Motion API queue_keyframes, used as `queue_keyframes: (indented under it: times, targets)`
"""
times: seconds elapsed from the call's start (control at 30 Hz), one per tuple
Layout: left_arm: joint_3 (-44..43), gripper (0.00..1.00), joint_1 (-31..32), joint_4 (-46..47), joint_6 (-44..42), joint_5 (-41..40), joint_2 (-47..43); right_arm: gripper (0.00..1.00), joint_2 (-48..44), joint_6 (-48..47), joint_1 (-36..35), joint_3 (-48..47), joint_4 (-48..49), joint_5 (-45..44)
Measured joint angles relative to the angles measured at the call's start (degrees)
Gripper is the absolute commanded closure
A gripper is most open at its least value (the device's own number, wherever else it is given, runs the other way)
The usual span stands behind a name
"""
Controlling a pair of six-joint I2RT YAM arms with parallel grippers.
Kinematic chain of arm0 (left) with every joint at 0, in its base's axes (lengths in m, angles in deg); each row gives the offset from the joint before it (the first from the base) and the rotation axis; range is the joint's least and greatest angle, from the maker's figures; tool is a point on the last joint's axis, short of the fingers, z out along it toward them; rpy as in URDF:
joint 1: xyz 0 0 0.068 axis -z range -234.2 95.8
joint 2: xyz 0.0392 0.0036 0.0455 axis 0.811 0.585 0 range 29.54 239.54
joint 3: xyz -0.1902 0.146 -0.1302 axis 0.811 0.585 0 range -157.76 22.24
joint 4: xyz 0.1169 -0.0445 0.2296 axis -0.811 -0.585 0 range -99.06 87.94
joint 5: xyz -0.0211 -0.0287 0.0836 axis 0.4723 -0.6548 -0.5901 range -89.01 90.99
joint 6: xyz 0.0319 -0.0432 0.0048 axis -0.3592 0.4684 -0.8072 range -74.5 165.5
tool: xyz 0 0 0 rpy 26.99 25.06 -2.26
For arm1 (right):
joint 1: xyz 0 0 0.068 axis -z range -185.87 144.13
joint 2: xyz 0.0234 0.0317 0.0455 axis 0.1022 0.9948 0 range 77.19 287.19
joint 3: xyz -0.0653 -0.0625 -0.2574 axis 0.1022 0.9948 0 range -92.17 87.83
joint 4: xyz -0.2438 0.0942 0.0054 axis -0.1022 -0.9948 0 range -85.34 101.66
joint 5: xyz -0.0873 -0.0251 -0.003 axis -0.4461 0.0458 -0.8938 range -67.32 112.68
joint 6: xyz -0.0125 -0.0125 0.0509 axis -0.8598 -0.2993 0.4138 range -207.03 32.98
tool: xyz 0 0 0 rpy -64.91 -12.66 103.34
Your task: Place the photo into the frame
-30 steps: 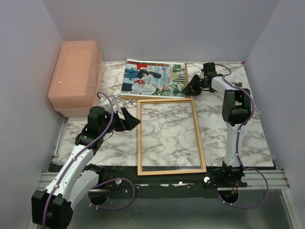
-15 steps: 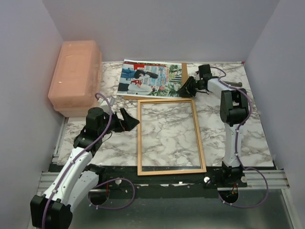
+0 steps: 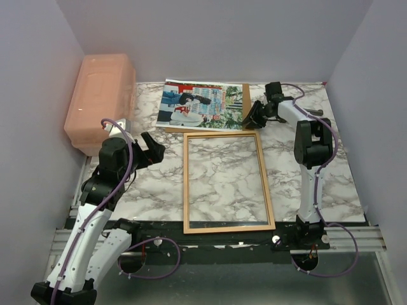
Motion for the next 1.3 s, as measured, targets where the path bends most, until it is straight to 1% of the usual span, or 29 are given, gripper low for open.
queue_keyframes:
  times: [0.1, 0.23, 0.47, 0.63, 0.73, 0.83, 0.93, 1.0, 1.13, 1.23, 1.3]
  targets:
    - [-1.5, 0.01, 0.0, -2.1, -0.4, -2.1, 0.0, 0.62, 0.3, -0.2, -0.2, -0.7, -0.9, 0.5]
    - [-1.8, 0.01, 0.0, -3.1, -0.5, -2.8, 0.4, 0.62, 1.9, 0.4, -0.7, -2.6, -1.1, 2.8]
    - [-1.8, 0.02, 0.0, -3.8, -0.9, -2.7, 1.9, 0.62, 4.2, 7.0, -2.6, -2.3, 6.2, 10.0]
    - [-1.8, 0.01, 0.0, -3.6, -1.0, -1.4, 5.2, 0.62, 5.0, 11.3, -3.2, -1.5, 11.1, 12.5]
    - [-1.8, 0.01, -0.1, -2.3, -0.2, 0.6, 9.6, 0.62, 5.2, 13.9, -3.2, -1.0, 14.2, 14.0]
    - [-1.9, 0.02, -0.7, 0.4, 1.2, 3.8, 17.2, 0.62, 5.2, 16.5, -3.2, 0.2, 18.5, 15.5]
    - [-3.0, 0.05, -1.7, 2.3, 2.4, 6.3, 25.6, 0.62, 5.2, 19.5, -3.2, 2.1, 22.9, 17.1]
    - [-4.9, 0.08, -2.9, 4.3, 3.4, 8.5, 32.0, 0.62, 5.2, 21.4, -3.2, 2.9, 25.4, 18.1]
    - [-10.6, 0.08, -4.8, 6.8, 4.5, 11.5, 41.5, 0.62, 5.4, 24.1, -3.2, 3.1, 30.0, 19.6]
    - [-15.2, 0.08, -5.2, 8.0, 4.4, 12.2, 45.5, 0.62, 5.4, 24.0, -3.2, 3.1, 30.6, 19.3]
    - [-17.6, 0.09, -5.2, 8.2, 4.1, 12.2, 47.1, 0.62, 5.4, 22.4, -3.2, 2.8, 28.4, 17.8]
